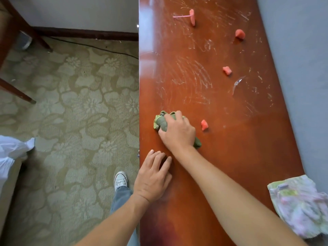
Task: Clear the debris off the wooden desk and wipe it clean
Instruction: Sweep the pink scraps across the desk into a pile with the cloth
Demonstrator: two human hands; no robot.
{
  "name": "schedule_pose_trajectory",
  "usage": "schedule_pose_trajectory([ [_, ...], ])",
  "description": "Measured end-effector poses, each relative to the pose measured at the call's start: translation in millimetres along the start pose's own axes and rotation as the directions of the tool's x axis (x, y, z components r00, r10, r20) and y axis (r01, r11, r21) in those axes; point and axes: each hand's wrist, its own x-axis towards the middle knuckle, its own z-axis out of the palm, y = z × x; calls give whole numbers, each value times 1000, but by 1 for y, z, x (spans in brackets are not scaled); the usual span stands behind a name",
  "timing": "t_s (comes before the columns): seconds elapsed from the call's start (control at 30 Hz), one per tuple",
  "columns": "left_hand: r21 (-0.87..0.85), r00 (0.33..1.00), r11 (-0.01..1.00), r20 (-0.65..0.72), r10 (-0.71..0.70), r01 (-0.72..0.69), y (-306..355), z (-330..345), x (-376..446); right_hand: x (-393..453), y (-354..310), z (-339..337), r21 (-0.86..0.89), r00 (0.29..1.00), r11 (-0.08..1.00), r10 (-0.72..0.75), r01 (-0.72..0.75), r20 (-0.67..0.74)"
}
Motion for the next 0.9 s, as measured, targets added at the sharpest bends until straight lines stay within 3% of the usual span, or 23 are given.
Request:
schedule_pose_trajectory([
  [0.07, 14, 1000, 1000, 26, -12, 12, -1, 1, 0, -11, -15, 11, -23, 978, 978, -208, 208, 5],
  [0.13, 21, 999, 1000, 29, -22, 21, -1, 2, 1, -14, -19, 16, -11, 852, 854, -518, 520, 79],
  [0.17, 22, 999, 1000, 23, -23, 23, -1, 2, 0, -9, -20, 12, -8, 814, 819, -570, 574, 116],
  [0.2, 17, 1000, 1000, 18, -18, 18, 0, 1, -1, -3, -21, 7, -17, 826, 833, -546, 553, 139],
  [0.23, 6, 1000, 1000, 18, -8, 8, 0, 1, -1, 4, -21, 5, -33, 885, 889, -449, 456, 124],
  [0.27, -8, 1000, 1000, 21, 1, -1, 0, 1, 0, 8, -21, 4, -25, 953, 956, -289, 292, 86],
  [0.33, -15, 999, 1000, 38, 2, -1, -1, 1, -1, 10, -22, 1, 20, 999, 1000, -1, 0, 39],
  [0.37, -9, 999, 1000, 41, -4, 4, -1, 1, 0, 7, -23, 3, 39, 1000, 999, 17, -18, 13],
  [0.47, -18, 1000, 1000, 15, -13, 13, -1, 2, 1, -9, -11, 12, 2, 947, 947, -320, 320, 32],
  [0.5, -19, 1000, 1000, 10, -9, 10, -1, 2, 0, -11, -4, 12, -10, 931, 932, -361, 362, 49],
  [0.53, -15, 1000, 1000, 13, -4, 4, -1, 1, -1, -11, 2, 10, -9, 954, 955, -297, 298, 49],
  [0.6, -4, 999, 1000, 37, 4, -4, -2, 1, -1, -13, 7, 7, 32, 997, 997, 71, -70, -5],
  [0.63, -2, 998, 1000, 55, 0, 0, -2, 1, -1, -17, 5, 8, 47, 975, 975, 220, -219, -17],
  [0.67, -1, 998, 1000, 69, -6, 6, -2, 2, -1, -22, 0, 10, 39, 963, 963, 267, -266, -31],
  [0.7, -5, 997, 1000, 79, -10, 10, -2, 3, -1, -27, -6, 13, 26, 973, 974, 225, -224, -46],
  [0.8, -43, 989, 999, 147, 14, -7, -4, 3, -2, -31, -13, 18, -27, 994, 994, -105, 105, -1],
  [0.83, -50, 984, 999, 175, 19, -11, -5, 1, 0, -26, -12, 14, -27, 993, 993, -117, 118, 34],
  [0.9, -98, 967, 995, 253, 39, -15, -9, -9, 7, -12, -14, 4, 26, 988, 988, 150, -151, 47],
])
